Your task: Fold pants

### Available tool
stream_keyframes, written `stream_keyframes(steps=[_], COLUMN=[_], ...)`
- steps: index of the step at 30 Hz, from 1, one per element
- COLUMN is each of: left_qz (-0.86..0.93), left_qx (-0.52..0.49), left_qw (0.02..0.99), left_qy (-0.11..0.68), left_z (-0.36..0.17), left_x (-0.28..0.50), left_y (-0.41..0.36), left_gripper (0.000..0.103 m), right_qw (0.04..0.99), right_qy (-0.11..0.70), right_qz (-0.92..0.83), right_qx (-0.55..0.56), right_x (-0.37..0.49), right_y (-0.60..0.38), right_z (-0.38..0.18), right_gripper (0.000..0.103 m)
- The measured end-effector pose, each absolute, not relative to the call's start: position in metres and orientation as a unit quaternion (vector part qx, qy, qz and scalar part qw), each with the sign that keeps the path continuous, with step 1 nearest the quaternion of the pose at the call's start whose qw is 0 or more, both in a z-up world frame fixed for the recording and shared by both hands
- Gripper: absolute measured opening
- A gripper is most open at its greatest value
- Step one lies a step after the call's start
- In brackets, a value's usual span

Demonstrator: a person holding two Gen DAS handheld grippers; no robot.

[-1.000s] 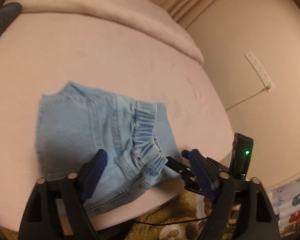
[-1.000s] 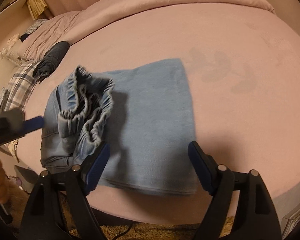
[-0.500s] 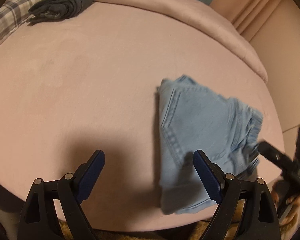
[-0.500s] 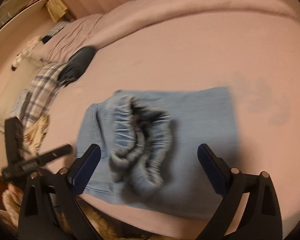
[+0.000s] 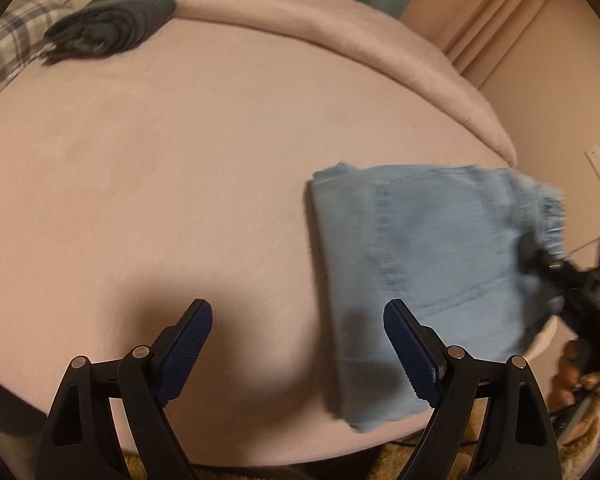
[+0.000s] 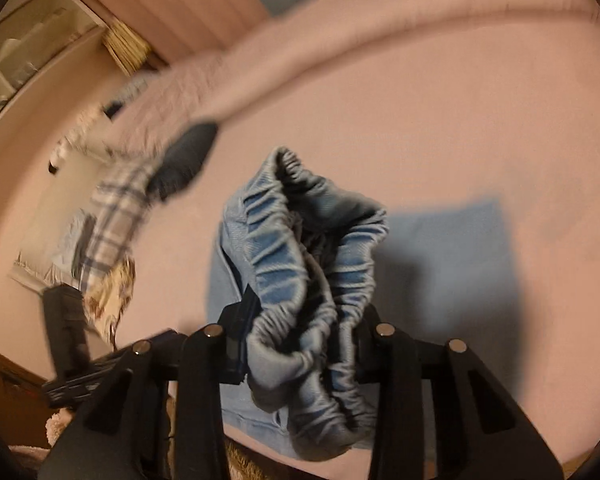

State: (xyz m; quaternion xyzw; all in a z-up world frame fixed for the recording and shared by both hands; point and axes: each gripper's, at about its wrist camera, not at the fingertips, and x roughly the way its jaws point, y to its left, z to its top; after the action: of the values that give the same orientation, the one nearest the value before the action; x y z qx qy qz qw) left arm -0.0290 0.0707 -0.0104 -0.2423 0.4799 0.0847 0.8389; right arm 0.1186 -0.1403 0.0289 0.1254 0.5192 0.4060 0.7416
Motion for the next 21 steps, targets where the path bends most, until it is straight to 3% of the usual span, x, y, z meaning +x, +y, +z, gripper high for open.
stream_keyframes(steps=[4, 11, 17, 19, 21], left_qz=[0.064, 0.059, 0.073, 0.062, 0.054], left_qx=[-0.232, -0.156, -0.149, -0.164, -0.184], left_qw=[0.839, 0.819, 0.825, 0.82, 0.818], left_qy=[0.489, 0.55, 0.54, 0.545, 0.543], left_z=[-0.017, -0.062, -0.063, -0.059, -0.049], left_x=[-0.014, 0.01, 0.003, 0.003, 0.015], left_y=[0.054, 0.018, 0.015, 0.022, 0.032], left_gripper=[0.088, 0.088, 0.088, 0.082, 0.068], right_qw=[0.791, 0.766, 0.769, 0.771, 0.773], right_qy=[0.474, 0.575, 0.57, 0.567, 0.564], right_qz=[0.371, 0.28, 0.279, 0.281, 0.281], right_qx=[0.104, 0.069, 0.078, 0.073, 0.067], right_x=[0.12, 0.125, 0.124, 0.124, 0.125], right_y=[-0.179, -0.201, -0.202, -0.207, -0.207], right_z=[0.056, -0.035, -0.04, -0.039, -0.039], right_gripper=[0.036, 0.039, 0.041, 0.042, 0.043])
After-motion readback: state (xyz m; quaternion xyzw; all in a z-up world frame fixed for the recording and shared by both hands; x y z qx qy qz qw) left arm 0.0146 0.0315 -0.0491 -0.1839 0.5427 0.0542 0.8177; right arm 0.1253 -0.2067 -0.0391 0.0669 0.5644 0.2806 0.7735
